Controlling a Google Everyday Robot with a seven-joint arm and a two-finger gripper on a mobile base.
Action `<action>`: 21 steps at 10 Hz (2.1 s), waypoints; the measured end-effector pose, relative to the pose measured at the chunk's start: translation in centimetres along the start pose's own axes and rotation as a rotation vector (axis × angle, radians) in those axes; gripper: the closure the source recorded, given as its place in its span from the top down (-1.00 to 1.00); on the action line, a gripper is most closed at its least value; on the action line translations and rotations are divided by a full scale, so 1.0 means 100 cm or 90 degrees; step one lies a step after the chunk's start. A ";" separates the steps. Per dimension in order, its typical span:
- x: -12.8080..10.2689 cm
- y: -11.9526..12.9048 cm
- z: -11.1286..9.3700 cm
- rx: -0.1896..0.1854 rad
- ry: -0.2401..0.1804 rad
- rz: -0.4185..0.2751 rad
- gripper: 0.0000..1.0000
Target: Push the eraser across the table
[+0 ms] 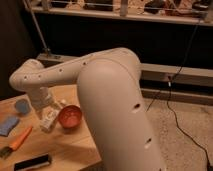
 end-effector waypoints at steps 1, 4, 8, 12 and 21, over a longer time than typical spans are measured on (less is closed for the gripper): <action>-0.004 0.007 0.004 0.001 -0.001 -0.018 0.30; -0.008 0.028 0.029 0.015 0.001 -0.091 0.30; 0.003 0.034 0.072 0.037 0.023 -0.148 0.30; 0.019 0.049 0.085 0.049 0.027 -0.224 0.30; 0.050 0.079 0.120 0.043 0.054 -0.361 0.30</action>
